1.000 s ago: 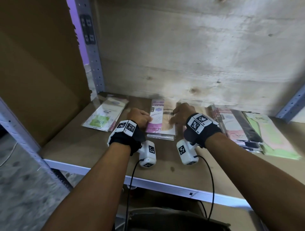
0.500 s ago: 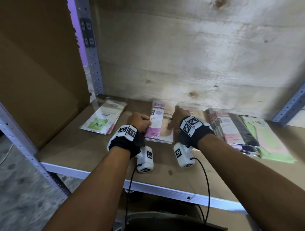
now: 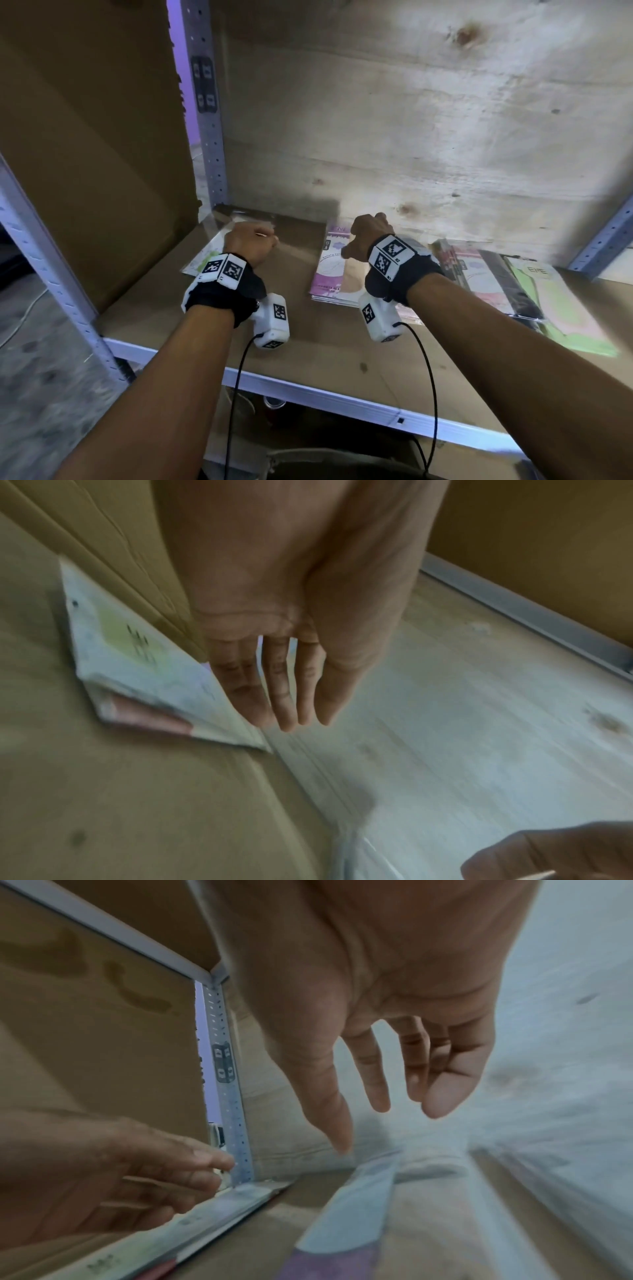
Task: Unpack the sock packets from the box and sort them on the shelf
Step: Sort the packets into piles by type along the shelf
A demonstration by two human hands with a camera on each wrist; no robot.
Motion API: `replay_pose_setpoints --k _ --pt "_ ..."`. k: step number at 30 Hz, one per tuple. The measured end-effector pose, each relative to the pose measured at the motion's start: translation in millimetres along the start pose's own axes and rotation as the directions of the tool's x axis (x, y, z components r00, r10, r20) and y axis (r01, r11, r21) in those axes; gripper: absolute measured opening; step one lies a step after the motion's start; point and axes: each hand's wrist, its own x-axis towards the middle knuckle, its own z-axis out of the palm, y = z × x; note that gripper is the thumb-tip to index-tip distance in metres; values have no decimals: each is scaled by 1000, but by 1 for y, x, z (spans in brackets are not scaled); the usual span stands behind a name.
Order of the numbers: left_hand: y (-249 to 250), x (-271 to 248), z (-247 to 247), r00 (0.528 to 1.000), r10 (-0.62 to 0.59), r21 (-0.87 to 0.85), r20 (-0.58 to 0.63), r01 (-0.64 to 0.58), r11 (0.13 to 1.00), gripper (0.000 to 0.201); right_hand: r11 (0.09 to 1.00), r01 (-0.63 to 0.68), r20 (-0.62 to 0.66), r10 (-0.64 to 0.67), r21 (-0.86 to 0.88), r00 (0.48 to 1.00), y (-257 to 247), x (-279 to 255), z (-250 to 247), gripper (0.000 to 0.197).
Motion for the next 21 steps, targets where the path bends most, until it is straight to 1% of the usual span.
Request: replay_pose_setpoints --k 1,3,4,5,6,8,11,14,17,19,21 --pt "-5 2 -9 1000 4 4 -21 -4 1000 20 999 49 -3 -49 20 999 -9 -2 -1 41" --pt "-14 4 -28 999 -1 23 -51 2 1000 21 985 144 23 -146 95 989 -29 -6 5 28" --pt "-18 5 -38 998 -14 47 -60 17 999 23 969 155 51 -168 191 985 -39 -7 10 21" --pt "-23 7 -46 997 -34 76 -64 39 996 27 939 134 100 -174 317 980 -48 -9 16 11" --pt "-26 7 -54 997 -59 115 -59 66 991 32 902 117 137 -189 416 972 -58 -9 24 8" --pt "-31 8 -63 995 -96 226 -26 99 969 44 839 72 183 -201 539 962 -71 -8 40 17" --pt "-36 2 -67 995 -90 324 32 75 943 57 741 -33 255 -188 671 948 -88 -7 62 18" --pt "-38 -7 -64 993 -90 373 83 53 926 61 646 -147 317 -154 749 936 -98 -6 76 19" --pt "-36 -11 -66 990 -117 383 81 77 921 56 590 -177 311 -133 788 941 -103 -6 85 22" --pt "-33 -11 -67 988 -131 382 78 92 920 50 590 -166 294 -128 790 947 -103 -5 91 19" --pt "-32 -14 -69 988 -134 393 76 94 915 39 607 -140 272 -131 782 953 -99 -5 94 17"
